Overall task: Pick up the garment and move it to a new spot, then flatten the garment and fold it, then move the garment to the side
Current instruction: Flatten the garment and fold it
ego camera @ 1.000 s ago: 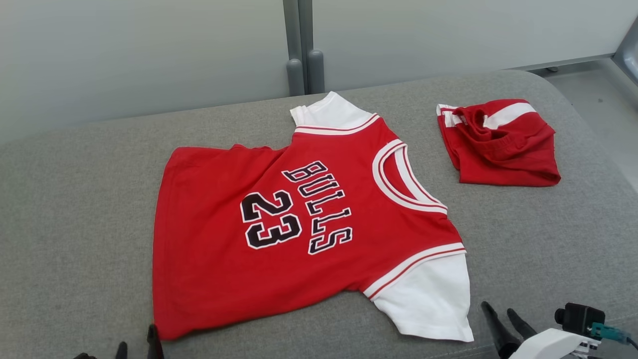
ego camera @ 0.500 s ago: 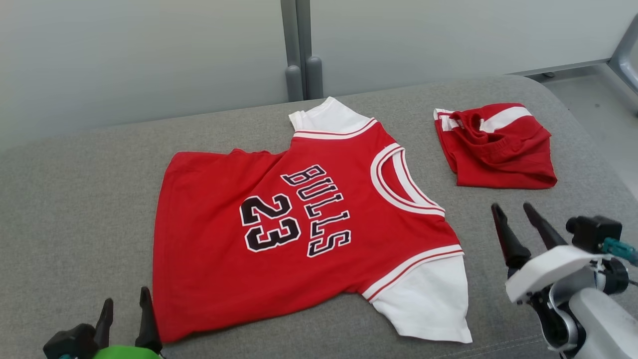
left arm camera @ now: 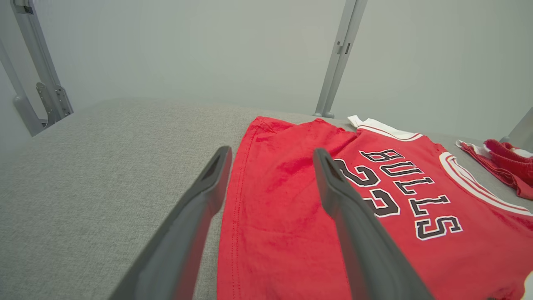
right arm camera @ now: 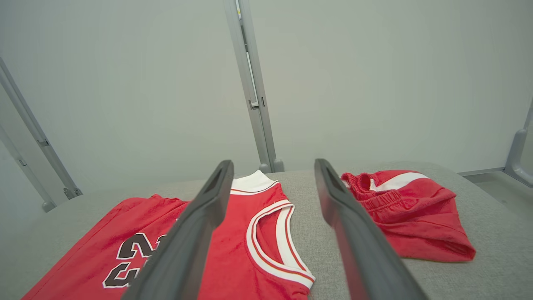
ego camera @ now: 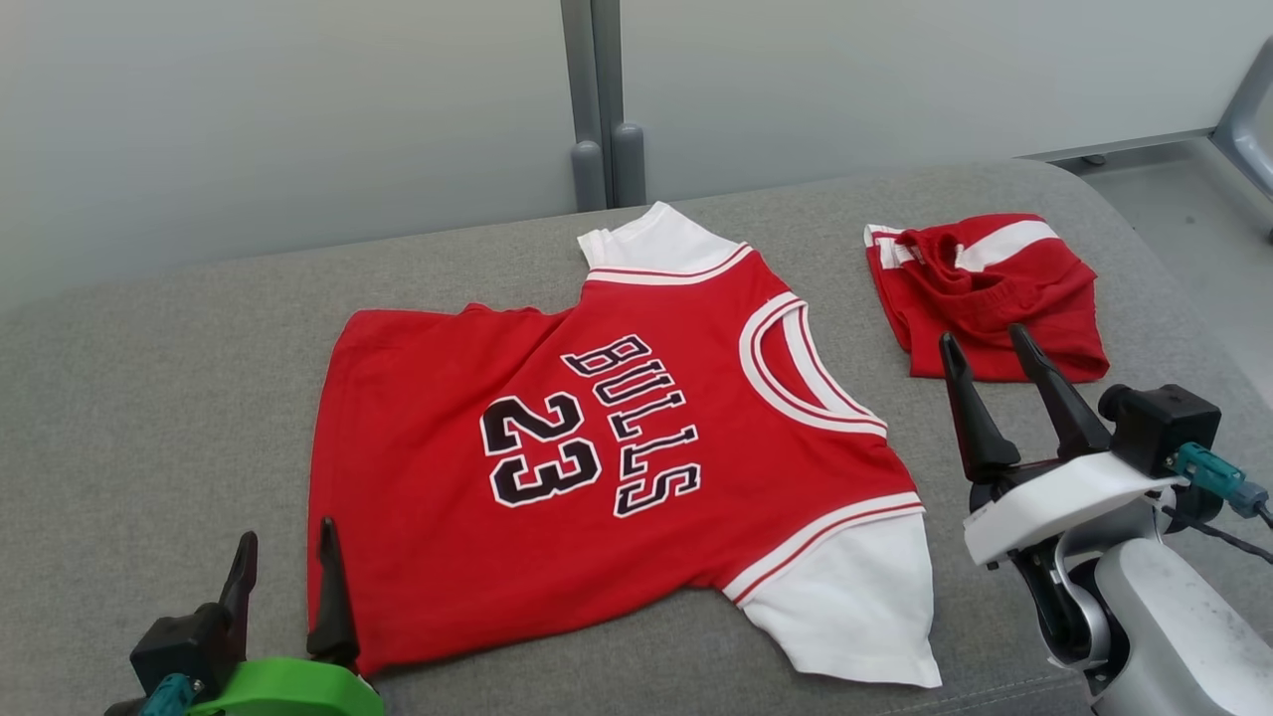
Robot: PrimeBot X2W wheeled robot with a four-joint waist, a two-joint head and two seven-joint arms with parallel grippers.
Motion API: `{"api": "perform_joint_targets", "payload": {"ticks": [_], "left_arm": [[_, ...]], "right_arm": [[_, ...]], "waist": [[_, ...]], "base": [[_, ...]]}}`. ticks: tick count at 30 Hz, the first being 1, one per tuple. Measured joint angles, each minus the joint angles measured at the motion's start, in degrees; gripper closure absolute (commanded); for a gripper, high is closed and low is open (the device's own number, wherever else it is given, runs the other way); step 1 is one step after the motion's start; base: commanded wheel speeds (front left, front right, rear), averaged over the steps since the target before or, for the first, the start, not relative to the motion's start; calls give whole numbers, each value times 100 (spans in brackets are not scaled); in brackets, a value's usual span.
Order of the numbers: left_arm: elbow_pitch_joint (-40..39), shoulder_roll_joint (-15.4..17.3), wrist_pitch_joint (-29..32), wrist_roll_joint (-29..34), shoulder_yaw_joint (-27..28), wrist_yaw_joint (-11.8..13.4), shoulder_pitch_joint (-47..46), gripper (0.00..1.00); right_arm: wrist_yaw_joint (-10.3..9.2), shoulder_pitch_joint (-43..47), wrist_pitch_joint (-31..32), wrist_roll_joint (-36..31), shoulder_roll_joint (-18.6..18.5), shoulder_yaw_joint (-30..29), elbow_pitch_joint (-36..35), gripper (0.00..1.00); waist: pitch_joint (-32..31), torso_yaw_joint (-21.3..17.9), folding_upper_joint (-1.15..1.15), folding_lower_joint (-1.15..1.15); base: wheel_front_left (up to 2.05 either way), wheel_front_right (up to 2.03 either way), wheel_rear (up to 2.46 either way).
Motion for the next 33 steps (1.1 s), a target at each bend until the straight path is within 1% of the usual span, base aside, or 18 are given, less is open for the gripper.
{"api": "perform_joint_targets", "payload": {"ticks": [3, 9, 12, 33], "left_arm": [[-13, -4, 0, 84, -8, 0, 10, 0], [-35, -46, 0, 232, -5, 0, 123, 0], [-35, -60, 0, 241, -5, 0, 157, 0], [-114, -149, 0, 324, -2, 0, 223, 0]], "right_arm": [[-42, 113, 0, -88, 23, -14, -52, 0], [-51, 331, 0, -289, 123, -45, -103, 0], [-93, 363, 0, -341, 140, -78, -147, 0], [-99, 677, 0, -525, 296, -240, -244, 0]], "waist": [[-16, -4, 0, 0], [-39, -15, 0, 0], [-45, -18, 0, 0], [-37, 14, 0, 0]], "base": [[0, 0, 0], [0, 0, 0], [0, 0, 0], [0, 0, 0]]}}
